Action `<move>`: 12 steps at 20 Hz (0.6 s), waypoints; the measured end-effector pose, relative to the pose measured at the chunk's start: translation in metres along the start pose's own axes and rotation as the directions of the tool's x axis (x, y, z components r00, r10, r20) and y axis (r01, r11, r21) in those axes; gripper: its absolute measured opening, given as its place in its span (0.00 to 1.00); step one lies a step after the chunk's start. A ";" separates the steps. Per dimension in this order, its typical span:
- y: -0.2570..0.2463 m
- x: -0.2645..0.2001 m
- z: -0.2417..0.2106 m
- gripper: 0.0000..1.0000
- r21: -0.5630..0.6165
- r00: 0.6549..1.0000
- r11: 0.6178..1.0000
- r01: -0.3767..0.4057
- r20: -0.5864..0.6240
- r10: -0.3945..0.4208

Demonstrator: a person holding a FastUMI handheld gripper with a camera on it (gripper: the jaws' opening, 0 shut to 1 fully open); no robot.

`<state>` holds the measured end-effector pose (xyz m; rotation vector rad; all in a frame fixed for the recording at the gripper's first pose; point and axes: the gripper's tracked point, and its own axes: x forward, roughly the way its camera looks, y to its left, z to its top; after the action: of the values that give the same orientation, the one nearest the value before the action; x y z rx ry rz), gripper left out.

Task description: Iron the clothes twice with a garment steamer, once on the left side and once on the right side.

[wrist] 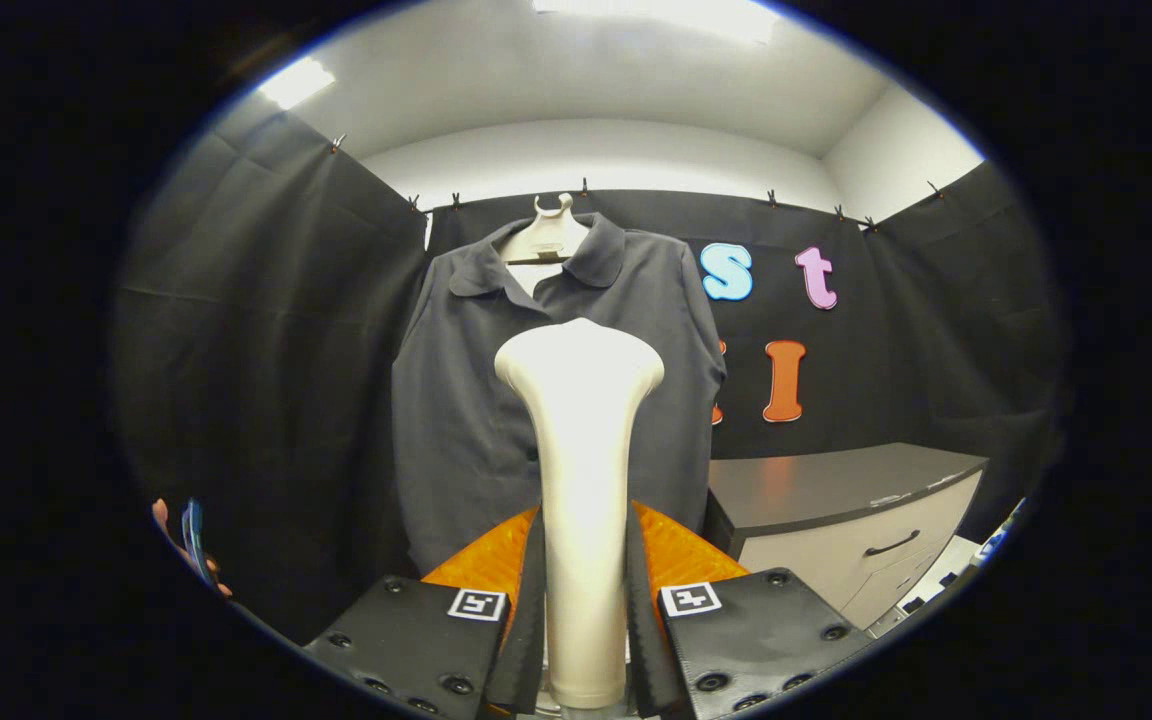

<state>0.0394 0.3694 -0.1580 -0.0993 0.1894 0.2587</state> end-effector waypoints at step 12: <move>-0.028 -0.016 0.007 0.43 0.029 0.998 0.998 0.055 0.016 -0.055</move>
<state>0.0326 0.3394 -0.1463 -0.0742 0.1733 0.2021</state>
